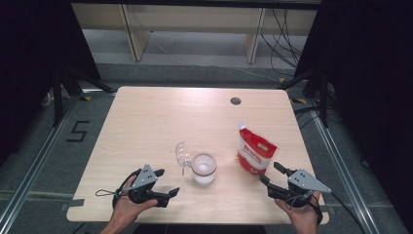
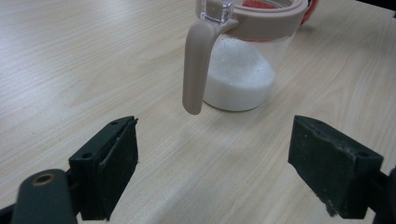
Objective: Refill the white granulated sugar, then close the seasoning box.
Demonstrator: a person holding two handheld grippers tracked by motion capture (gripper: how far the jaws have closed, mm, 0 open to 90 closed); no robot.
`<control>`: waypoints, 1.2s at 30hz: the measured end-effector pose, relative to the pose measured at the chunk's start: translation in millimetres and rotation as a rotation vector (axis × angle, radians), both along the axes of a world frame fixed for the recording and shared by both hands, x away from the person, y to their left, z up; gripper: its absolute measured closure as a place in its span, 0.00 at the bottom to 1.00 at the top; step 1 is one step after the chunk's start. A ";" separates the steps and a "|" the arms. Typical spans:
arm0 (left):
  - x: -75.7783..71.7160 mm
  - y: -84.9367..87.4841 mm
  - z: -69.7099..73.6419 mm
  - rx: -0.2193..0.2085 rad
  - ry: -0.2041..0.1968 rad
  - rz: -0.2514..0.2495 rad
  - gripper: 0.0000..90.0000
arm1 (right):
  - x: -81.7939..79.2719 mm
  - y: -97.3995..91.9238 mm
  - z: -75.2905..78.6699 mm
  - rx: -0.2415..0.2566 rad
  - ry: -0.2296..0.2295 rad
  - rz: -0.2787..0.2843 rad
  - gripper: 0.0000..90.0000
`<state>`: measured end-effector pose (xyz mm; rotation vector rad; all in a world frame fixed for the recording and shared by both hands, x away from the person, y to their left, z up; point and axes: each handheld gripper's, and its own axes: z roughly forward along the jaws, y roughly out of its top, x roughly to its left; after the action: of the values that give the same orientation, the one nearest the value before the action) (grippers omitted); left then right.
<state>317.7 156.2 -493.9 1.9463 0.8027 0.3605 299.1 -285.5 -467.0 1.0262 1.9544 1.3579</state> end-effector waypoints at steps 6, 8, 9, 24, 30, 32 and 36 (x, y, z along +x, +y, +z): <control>-0.5 0.0 -0.1 0.001 0.002 0.003 0.17 | -10.8 3.0 -1.2 -0.013 0.014 -0.003 0.35; -0.2 0.6 0.1 0.006 -0.004 -0.001 0.17 | -13.9 5.2 -1.4 -0.012 0.014 0.005 0.35; 0.2 1.2 0.4 0.010 -0.011 -0.006 0.17 | -15.2 6.1 -1.4 -0.018 0.016 0.010 0.34; 0.7 1.0 1.4 -0.017 -0.001 0.008 0.17 | -26.0 12.7 -6.1 -0.069 0.056 0.024 0.32; 1.6 1.5 4.3 0.004 -0.011 0.007 0.21 | -26.9 11.3 -6.9 -0.062 0.086 0.001 0.32; 1.9 1.8 4.8 0.004 -0.014 0.001 0.25 | -23.9 10.4 -7.7 -0.082 0.073 0.020 0.32; 0.7 4.1 7.8 0.005 -0.012 0.021 0.39 | -25.4 12.1 -7.1 -0.067 0.080 0.012 0.32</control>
<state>318.4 160.2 -486.1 1.9398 0.8163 0.3866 273.7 -273.4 -474.2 1.0526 2.0532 1.2663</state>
